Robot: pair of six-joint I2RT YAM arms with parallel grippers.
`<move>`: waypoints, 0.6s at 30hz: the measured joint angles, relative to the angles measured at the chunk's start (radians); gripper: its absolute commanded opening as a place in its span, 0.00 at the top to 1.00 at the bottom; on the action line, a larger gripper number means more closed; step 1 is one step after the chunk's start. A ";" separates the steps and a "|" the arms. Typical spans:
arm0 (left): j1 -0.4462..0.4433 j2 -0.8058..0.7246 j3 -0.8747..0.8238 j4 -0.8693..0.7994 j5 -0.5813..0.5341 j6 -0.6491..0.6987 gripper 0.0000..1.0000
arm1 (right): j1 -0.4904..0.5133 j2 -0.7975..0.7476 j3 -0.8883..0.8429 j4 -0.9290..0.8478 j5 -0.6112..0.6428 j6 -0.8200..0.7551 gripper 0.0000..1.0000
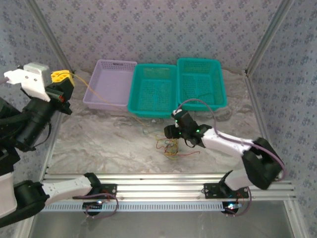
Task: Untangle the cables
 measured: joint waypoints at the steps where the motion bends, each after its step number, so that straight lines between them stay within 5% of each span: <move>1: 0.000 -0.018 -0.026 0.008 0.000 -0.006 1.00 | 0.003 -0.042 0.003 -0.001 -0.031 -0.005 0.36; 8: 0.000 -0.081 -0.215 0.054 0.000 -0.041 1.00 | 0.016 -0.135 -0.023 -0.043 -0.152 -0.007 0.48; 18: 0.000 -0.107 -0.287 0.071 -0.001 -0.061 1.00 | 0.177 -0.126 -0.082 -0.188 -0.143 -0.010 0.48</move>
